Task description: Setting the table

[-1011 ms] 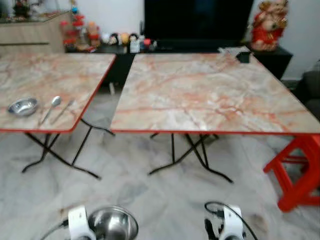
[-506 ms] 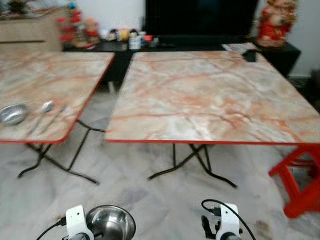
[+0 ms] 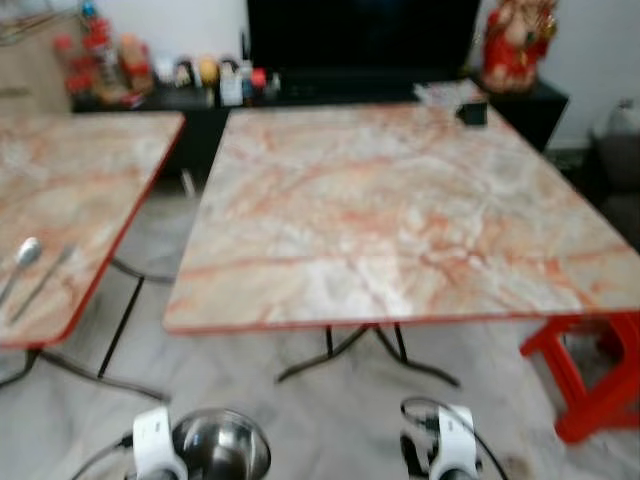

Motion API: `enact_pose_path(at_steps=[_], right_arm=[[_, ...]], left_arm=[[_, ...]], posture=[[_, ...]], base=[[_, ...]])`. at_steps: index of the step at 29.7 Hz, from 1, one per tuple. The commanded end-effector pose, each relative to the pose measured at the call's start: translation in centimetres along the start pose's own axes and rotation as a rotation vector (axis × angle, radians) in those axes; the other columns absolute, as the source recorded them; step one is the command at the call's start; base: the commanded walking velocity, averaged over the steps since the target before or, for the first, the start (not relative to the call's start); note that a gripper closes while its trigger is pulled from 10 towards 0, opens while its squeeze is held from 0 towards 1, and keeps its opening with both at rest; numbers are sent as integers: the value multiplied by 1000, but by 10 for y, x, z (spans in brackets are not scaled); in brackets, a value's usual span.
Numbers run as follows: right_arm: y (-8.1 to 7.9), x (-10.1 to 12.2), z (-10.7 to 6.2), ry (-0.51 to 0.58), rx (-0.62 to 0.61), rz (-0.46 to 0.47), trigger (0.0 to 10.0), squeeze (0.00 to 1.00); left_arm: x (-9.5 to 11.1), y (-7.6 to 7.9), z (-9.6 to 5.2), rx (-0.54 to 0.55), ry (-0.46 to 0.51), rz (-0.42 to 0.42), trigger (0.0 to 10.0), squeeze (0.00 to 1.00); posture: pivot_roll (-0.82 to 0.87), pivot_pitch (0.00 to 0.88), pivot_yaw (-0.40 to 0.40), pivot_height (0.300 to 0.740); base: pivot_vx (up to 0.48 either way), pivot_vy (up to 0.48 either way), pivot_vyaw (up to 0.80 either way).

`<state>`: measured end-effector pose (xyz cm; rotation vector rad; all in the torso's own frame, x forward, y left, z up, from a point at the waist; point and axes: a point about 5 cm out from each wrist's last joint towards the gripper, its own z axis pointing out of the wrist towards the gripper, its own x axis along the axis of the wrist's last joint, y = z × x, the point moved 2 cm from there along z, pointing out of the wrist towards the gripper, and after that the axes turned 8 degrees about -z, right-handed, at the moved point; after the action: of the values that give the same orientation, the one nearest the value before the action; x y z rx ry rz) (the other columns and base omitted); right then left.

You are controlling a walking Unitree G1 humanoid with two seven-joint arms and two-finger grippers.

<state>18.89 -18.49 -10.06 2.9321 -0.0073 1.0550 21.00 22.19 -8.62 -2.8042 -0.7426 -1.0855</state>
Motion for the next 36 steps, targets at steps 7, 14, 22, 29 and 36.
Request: enact_pose_path(at_steps=[7, 14, 22, 29, 36], right_arm=[[-3, 3, 1, 6, 8, 11, 10000, 0], [-3, 2, 1, 3, 8, 21, 10000, 0], [-1, 4, 1, 10, -9, 7, 10000, 0], [0, 4, 1, 5, -19, -1, 10000, 0], [1, -1, 0, -8, -29, 1, 10000, 0]], left_arm=[[1, -1, 0, -3, -4, 32, 10000, 0], [2, 0, 0, -3, 2, 51, 10000, 0], [3, 2, 1, -6, 2, 44, 10000, 0], [3, 1, 1, -8, 0, 53, 10000, 0], [4, 1, 1, -10, -1, 57, 10000, 0]], posture=[[-40, 0, 2, 740], [-43, 0, 2, 740], [-45, 0, 3, 740], [-54, 0, 12, 740], [-51, 0, 10, 740]], base=[[0, 0, 0], [0, -155, 0], [0, -274, 0], [0, -280, 0], [0, -301, 0]])
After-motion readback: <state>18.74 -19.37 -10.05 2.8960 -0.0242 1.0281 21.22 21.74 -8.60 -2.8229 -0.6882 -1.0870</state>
